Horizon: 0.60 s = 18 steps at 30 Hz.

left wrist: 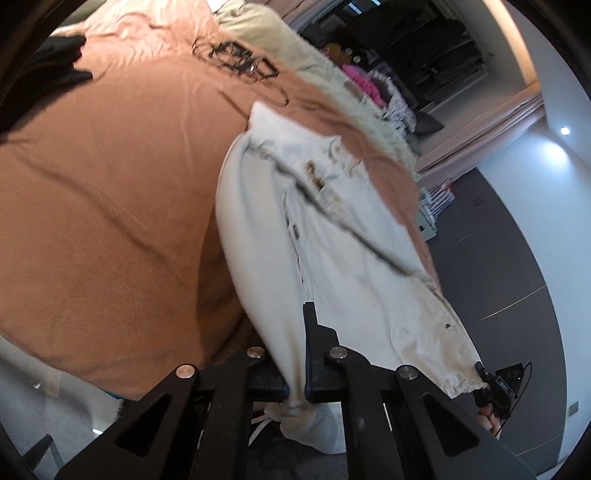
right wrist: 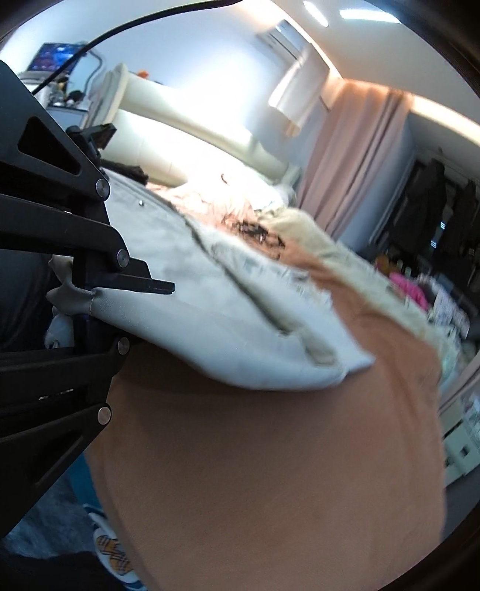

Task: Fold large clothes

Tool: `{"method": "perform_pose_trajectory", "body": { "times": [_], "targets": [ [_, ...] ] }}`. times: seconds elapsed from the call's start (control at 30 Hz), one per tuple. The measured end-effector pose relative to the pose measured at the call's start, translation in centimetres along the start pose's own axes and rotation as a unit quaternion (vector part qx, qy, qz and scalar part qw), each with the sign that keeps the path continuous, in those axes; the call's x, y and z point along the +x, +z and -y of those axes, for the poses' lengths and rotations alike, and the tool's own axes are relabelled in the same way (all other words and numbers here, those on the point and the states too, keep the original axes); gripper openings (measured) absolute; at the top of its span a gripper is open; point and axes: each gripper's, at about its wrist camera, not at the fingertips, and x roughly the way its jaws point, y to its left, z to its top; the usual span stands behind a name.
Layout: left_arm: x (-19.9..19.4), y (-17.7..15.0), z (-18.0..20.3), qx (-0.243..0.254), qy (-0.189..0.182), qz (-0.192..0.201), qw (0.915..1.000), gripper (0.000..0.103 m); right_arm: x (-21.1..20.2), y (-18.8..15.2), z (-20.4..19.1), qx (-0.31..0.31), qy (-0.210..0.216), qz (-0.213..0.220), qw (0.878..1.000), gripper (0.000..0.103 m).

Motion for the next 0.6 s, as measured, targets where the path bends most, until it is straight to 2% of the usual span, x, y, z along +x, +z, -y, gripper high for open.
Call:
{"method": "perform_pose_trajectory", "body": {
  "times": [0.13, 0.33, 0.6],
  "targets": [
    [-3.7, 0.1, 0.5, 0.007, -0.017, 0.021, 0.9996, 0.007, -1.8, 0.3, -3.9, -0.033, 0.012, 0.008, 0.999, 0.008],
    [-8.7, -0.4, 1.8, 0.022, -0.041, 0.052, 0.9976, 0.007, -5.3, -0.4, -7.8, -0.070, 0.020, 0.015, 0.997, 0.008],
    [-14.7, -2.9, 2.6, 0.047, -0.060, 0.081, 0.9938, 0.007, -10.0, -2.9, -10.9, -0.104, 0.042, 0.030, 0.993, 0.008]
  ]
}}
